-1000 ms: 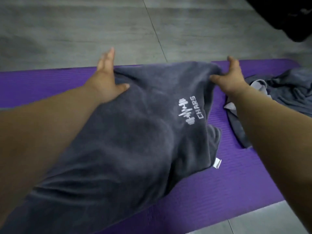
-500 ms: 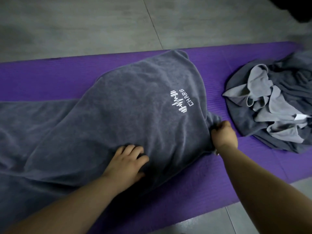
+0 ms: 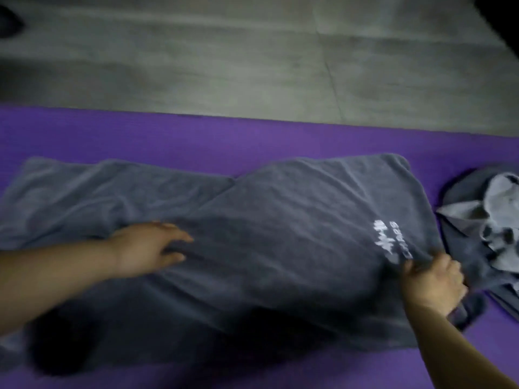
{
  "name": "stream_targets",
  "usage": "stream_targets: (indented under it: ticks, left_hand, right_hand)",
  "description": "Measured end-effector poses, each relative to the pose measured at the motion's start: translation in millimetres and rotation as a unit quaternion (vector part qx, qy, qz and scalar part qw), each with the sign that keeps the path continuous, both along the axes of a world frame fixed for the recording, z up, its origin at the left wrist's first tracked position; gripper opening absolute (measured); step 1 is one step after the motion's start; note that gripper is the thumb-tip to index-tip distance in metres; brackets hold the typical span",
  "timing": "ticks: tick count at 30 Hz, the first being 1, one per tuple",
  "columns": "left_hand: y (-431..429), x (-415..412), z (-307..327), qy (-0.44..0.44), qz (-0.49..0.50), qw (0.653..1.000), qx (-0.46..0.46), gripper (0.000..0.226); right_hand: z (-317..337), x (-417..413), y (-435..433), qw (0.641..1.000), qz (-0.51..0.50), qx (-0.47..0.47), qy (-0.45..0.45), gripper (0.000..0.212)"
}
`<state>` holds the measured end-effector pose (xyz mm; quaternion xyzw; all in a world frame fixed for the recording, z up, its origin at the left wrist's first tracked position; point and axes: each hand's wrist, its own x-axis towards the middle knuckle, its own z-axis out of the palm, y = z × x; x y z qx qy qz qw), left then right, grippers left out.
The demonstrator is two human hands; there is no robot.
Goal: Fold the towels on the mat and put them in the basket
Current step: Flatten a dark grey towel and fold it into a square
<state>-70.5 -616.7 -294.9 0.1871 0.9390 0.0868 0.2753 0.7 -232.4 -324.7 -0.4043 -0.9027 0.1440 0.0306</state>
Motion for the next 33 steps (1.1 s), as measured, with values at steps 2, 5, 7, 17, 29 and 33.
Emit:
stream_targets:
  ticks: [2, 5, 7, 17, 29, 33]
  left_hand:
    - [-68.5, 2.5, 1.0, 0.009, 0.108, 0.994, 0.017, 0.042]
    - [-165.0, 22.5, -11.1, 0.023, 0.254, 0.965, 0.063, 0.039]
    - [-213.9, 41.8, -26.6, 0.036, 0.314, 0.946, 0.076, 0.044]
    - [-289.4, 127.6, -89.2, 0.122, 0.479, 0.859, 0.132, 0.064]
    - [-316.9, 126.9, -82.7, 0.062, 0.623, 0.706, 0.331, 0.029]
    - [-361.4, 102.4, -71.7, 0.127, 0.651, 0.646, 0.377, 0.028]
  right_hand:
    - [9.0, -31.5, -38.6, 0.997, 0.075, 0.000, -0.006, 0.047]
    - [19.6, -77.5, -107.3, 0.977, 0.201, -0.056, -0.042, 0.022]
    - [21.3, -102.8, -164.9, 0.958, 0.272, -0.073, -0.058, 0.024]
    - [-4.8, -171.2, -506.5, 0.858, 0.491, -0.106, -0.109, 0.043]
    - [-27.0, -211.8, -610.4, 0.857, 0.495, -0.056, -0.132, 0.025]
    - [-3.9, -240.8, -638.4, 0.858, 0.509, -0.065, -0.022, 0.025]
